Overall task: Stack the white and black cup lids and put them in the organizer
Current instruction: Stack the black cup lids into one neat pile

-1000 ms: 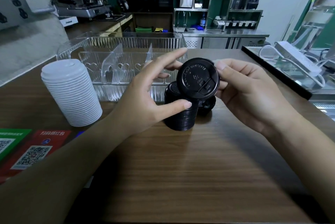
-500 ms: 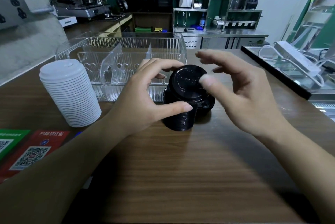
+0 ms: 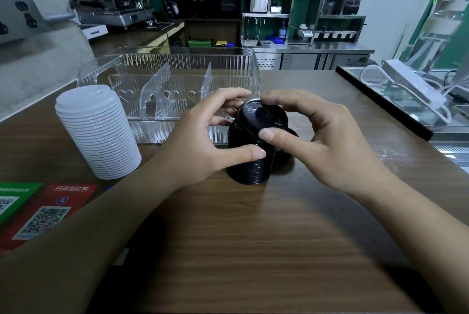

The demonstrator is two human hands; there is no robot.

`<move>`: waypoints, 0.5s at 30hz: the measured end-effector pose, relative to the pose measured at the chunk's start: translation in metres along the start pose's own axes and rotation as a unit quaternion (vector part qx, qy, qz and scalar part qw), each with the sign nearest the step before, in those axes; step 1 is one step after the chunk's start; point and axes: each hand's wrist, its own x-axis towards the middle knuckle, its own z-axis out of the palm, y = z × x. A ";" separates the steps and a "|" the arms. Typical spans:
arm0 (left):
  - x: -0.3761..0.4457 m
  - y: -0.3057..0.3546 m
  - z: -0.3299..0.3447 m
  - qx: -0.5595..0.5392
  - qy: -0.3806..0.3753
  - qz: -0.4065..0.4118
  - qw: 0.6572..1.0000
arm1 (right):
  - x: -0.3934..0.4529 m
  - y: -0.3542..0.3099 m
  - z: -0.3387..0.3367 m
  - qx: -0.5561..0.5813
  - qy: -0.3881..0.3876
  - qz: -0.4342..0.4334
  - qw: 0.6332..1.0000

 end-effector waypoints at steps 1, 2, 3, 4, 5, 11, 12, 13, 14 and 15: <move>0.000 -0.001 0.000 0.001 -0.008 -0.009 1.000 | 0.000 0.000 0.000 0.008 0.004 0.014 1.000; 0.000 -0.001 0.000 0.008 -0.017 -0.018 1.000 | 0.000 0.001 0.001 0.018 0.004 0.028 0.999; 0.000 -0.002 0.000 0.016 -0.029 -0.028 0.999 | 0.001 0.001 0.002 0.026 0.001 0.039 0.999; -0.001 -0.003 0.000 0.023 -0.042 -0.038 0.998 | 0.000 0.002 0.003 0.027 -0.005 0.047 0.998; -0.001 -0.004 0.001 0.025 -0.053 -0.052 0.997 | 0.000 0.001 0.005 0.022 -0.010 0.053 0.998; -0.001 -0.006 0.003 -0.033 -0.090 -0.106 0.990 | 0.000 -0.002 0.012 -0.014 -0.023 0.065 0.998; -0.001 -0.005 0.004 -0.050 -0.092 -0.112 0.988 | 0.001 -0.002 0.012 -0.017 -0.024 0.065 0.997; -0.001 -0.005 0.005 -0.065 -0.093 -0.118 0.986 | 0.001 -0.002 0.012 -0.019 -0.027 0.066 0.997; 0.000 -0.004 0.005 -0.077 -0.093 -0.122 0.985 | 0.001 -0.002 0.012 -0.020 -0.033 0.067 0.997; 0.000 -0.004 0.005 -0.085 -0.095 -0.125 0.984 | 0.001 -0.002 0.012 -0.019 -0.041 0.066 0.997</move>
